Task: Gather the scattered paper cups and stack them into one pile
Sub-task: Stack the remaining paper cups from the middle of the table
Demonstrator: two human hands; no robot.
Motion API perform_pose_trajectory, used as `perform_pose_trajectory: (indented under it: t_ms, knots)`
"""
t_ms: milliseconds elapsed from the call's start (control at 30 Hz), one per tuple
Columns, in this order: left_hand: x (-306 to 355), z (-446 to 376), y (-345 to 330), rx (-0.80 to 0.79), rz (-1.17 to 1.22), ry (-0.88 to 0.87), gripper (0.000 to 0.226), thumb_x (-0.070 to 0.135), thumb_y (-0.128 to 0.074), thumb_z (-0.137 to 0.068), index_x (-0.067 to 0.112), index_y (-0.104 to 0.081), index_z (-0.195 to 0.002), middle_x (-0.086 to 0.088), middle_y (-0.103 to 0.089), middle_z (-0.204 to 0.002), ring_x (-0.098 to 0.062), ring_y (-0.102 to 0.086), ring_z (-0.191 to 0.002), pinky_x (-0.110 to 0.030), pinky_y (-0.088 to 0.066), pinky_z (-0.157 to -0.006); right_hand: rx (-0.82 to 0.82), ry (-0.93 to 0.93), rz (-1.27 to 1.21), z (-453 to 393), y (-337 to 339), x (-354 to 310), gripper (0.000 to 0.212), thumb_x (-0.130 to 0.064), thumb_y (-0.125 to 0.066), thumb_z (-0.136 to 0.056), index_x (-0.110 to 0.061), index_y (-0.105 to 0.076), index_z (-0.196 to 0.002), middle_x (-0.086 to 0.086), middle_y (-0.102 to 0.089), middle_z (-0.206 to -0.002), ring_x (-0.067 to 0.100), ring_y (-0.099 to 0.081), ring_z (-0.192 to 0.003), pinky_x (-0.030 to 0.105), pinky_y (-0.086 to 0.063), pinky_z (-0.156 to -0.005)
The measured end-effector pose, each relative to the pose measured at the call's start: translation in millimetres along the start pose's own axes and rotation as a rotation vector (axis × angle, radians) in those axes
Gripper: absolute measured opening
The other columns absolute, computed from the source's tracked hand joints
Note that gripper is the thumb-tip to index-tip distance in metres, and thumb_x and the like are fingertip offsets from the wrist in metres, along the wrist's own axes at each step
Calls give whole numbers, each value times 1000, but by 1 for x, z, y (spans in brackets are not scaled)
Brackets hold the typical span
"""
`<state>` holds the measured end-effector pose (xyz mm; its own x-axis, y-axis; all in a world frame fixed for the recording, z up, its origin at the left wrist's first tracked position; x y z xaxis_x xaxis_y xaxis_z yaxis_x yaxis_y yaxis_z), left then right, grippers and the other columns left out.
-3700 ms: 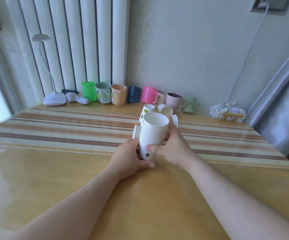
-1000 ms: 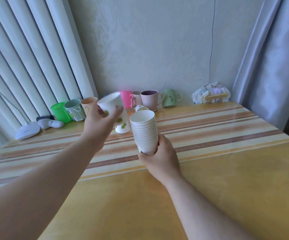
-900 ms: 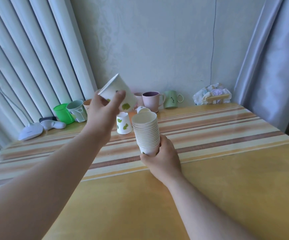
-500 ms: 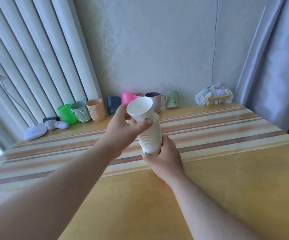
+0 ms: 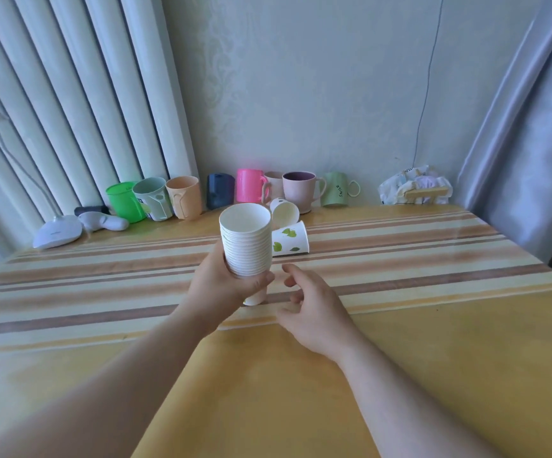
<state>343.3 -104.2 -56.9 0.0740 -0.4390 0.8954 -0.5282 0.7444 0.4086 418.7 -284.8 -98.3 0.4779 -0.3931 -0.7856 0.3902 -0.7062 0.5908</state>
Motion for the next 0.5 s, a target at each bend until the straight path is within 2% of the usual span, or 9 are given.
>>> perform_pose_trajectory:
  t_ms: [100, 233, 300, 433, 500]
  knots:
    - [-18, -5, 5, 40, 4, 24, 71, 50, -99, -64, 39, -62, -122, 16, -76, -111, -10, -71, -107, -44, -62, -88, 48, -48, -65, -2, 1, 3, 66, -22, -71, -93, -41, -52, -154, -21, -55, -124, 4, -62, -102, 28, -58, -89]
    - [-33, 0, -1, 74, -150, 11, 52, 45, -96, -70, 35, -63, -109, 16, -73, -94, -1, -66, -88, -24, -49, -72, 119, -135, -180, -5, -2, 10, 51, -19, -73, -91, -46, -62, -133, -13, -63, -117, 7, -66, -93, 22, -56, -73]
    - [-34, 0, -4, 79, -190, 2, 46, 46, -94, -70, 35, -63, -102, 15, -72, -88, -2, -64, -84, -24, -48, -69, 135, -195, -206, -8, -3, 10, 47, -18, -74, -91, -44, -63, -128, -11, -65, -114, 7, -67, -94, 25, -55, -73]
    - [-35, -2, -2, 53, -196, -10, 46, 48, -91, -70, 32, -64, -104, 13, -73, -89, -5, -66, -86, -32, -56, -76, 84, -399, -278, -32, 6, 0, 56, -16, -74, -88, -33, -52, -137, 0, -67, -108, 19, -65, -89, 35, -53, -78]
    - [-36, -1, 0, 47, -180, -29, 48, 47, -92, -70, 33, -64, -107, 16, -73, -92, -4, -66, -89, -30, -56, -78, 97, -367, -99, -57, 20, -10, 64, -19, -72, -84, -32, -42, -139, 3, -59, -115, 25, -64, -92, 42, -56, -81]
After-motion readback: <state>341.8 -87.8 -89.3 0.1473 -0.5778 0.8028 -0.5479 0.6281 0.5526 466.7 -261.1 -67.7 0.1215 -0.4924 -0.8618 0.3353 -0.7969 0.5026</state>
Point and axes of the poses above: each hand's wrist, its own z-axis away from the middle knuckle, its own y-axis out of the back of the hand, x = y × z, the point moved 2 cm from there along -z, towards the middle knuckle
